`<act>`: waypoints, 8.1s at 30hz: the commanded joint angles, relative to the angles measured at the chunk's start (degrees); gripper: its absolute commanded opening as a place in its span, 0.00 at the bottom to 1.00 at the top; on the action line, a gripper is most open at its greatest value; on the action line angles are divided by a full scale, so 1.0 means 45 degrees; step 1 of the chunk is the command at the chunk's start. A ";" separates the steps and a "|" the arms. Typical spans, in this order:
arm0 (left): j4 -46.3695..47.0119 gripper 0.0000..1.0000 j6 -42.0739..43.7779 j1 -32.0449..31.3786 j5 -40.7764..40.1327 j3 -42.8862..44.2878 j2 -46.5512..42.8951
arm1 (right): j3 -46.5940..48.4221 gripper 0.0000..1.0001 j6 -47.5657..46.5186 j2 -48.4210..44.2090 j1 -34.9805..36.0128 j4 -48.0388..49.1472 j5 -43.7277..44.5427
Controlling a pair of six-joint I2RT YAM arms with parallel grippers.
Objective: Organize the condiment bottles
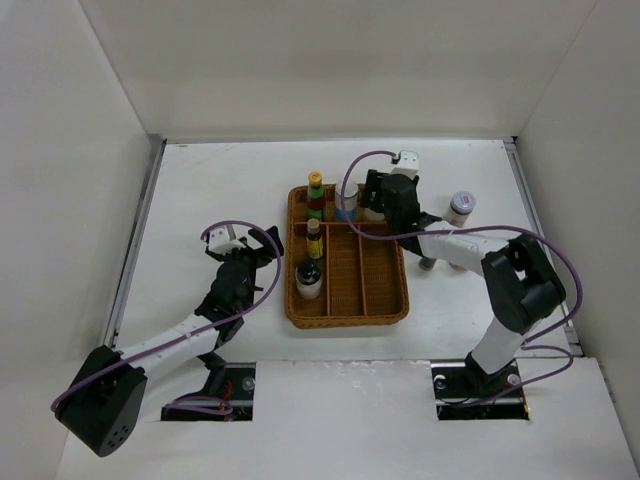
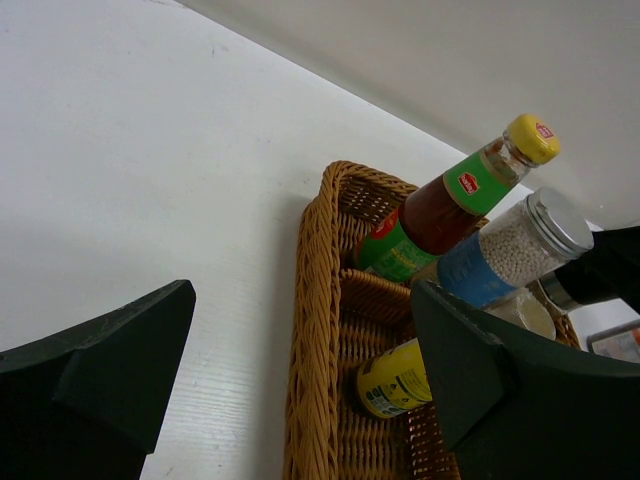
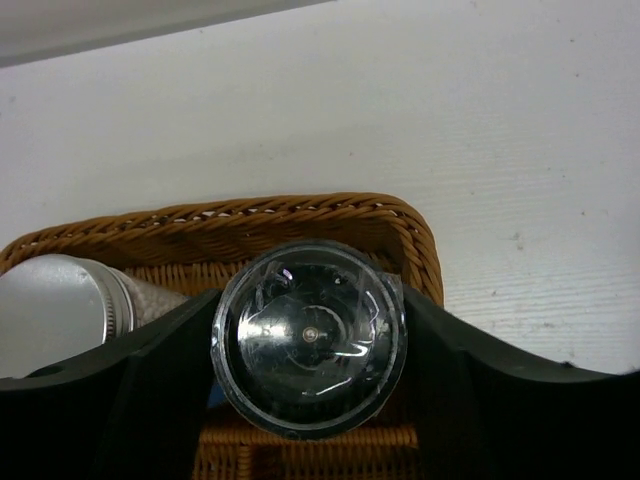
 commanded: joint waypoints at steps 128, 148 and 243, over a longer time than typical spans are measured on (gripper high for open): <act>0.0882 0.90 -0.0342 -0.0359 0.0285 0.0021 0.0282 | -0.5665 0.78 0.2327 -0.7872 -0.0757 -0.4823 0.2456; 0.0901 0.90 -0.0342 -0.0164 0.0304 0.0021 0.0399 | -0.5081 0.36 0.1038 -1.0035 0.1348 -0.4973 0.4662; 0.0608 0.90 -0.0674 -0.0281 0.0617 -0.0076 -0.0109 | -0.6016 0.41 0.1838 -1.0013 -0.0784 -0.4873 0.4678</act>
